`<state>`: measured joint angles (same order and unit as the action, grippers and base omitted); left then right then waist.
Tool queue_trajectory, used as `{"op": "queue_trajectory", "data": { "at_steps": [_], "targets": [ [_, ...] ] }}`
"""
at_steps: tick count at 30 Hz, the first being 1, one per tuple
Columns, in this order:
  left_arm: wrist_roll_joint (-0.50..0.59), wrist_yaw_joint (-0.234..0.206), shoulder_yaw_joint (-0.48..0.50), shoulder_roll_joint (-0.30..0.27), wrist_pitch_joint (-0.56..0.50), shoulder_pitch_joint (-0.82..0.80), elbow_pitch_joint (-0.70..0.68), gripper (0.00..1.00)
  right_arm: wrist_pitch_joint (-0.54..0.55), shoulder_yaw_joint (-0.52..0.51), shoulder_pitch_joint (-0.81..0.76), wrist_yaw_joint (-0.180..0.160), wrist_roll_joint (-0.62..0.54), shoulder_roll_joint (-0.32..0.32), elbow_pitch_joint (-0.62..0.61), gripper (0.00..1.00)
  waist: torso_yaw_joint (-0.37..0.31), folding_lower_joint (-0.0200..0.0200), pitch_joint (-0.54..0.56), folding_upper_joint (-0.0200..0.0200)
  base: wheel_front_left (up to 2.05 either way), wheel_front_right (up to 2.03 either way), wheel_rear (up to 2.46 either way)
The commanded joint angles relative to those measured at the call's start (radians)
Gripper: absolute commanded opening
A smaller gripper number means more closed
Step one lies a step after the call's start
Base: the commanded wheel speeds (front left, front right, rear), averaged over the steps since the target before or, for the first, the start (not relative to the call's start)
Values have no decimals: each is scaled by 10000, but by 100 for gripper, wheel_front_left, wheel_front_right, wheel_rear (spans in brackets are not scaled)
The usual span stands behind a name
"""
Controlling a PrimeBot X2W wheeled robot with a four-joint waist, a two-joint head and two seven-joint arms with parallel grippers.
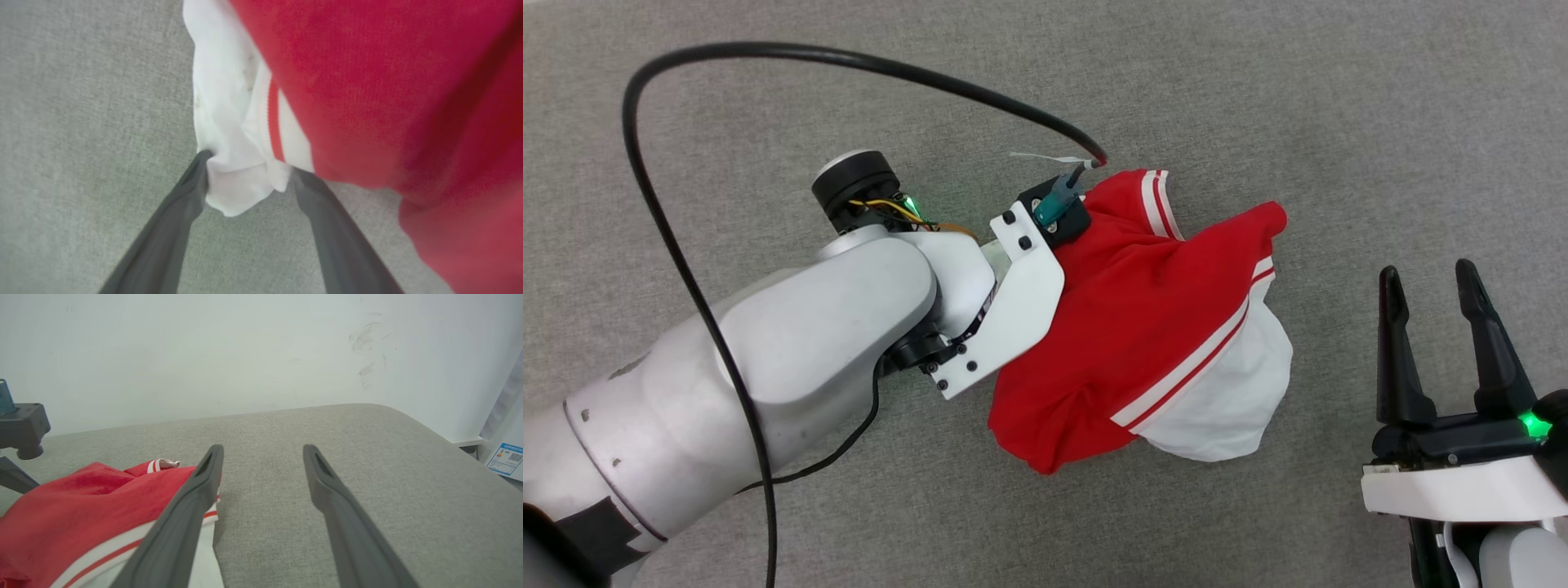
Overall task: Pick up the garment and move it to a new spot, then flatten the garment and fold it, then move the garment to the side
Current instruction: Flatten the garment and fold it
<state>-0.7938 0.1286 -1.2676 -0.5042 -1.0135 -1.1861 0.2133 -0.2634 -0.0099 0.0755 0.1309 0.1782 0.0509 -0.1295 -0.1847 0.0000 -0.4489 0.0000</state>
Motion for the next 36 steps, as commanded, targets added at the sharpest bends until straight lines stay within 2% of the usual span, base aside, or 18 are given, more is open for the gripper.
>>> {"op": "queue_trajectory", "data": {
  "at_steps": [1, 6, 12, 17, 26, 31, 36],
  "targets": [
    [7, 5, -233, -24, 79, 501, 78, 0, -20, -30, 132, -3, 22, -13, 19, 100, 37, 0, -1, 0, 0, 0, 0],
    [101, -11, -151, 23, 698, 95, 67, 0, -20, -59, 80, -3, -63, -13, 96, 100, 246, 0, 233, 0, 0, 0, 0],
    [-98, -10, -130, 72, 1505, 49, -43, 0, -20, -111, -244, -3, -199, -13, 221, 100, 747, 0, 1009, 0, 0, 0, 0],
    [-593, -10, -131, -588, 2245, 249, -95, 0, -20, -75, -455, -3, -273, -11, 248, 100, 1173, 0, 1551, 0, 0, 0, 0],
    [-1083, -10, -129, -2463, 2849, 1218, 566, 0, -20, -119, -685, -3, -380, -11, 264, 100, 1629, 0, 1771, 0, 0, 0, 0],
    [-1402, -9, -128, -2979, 3216, 2004, 1027, 0, -20, -90, -716, -3, -383, -11, 304, 100, 1695, 0, 1801, 0, 0, 0, 0],
    [-1584, -9, -133, -2971, 3495, 2579, 1466, 0, -20, -50, -748, -3, -392, -11, 384, 100, 1697, 0, 1893, 0, 0, 0, 0]
  ]
}}
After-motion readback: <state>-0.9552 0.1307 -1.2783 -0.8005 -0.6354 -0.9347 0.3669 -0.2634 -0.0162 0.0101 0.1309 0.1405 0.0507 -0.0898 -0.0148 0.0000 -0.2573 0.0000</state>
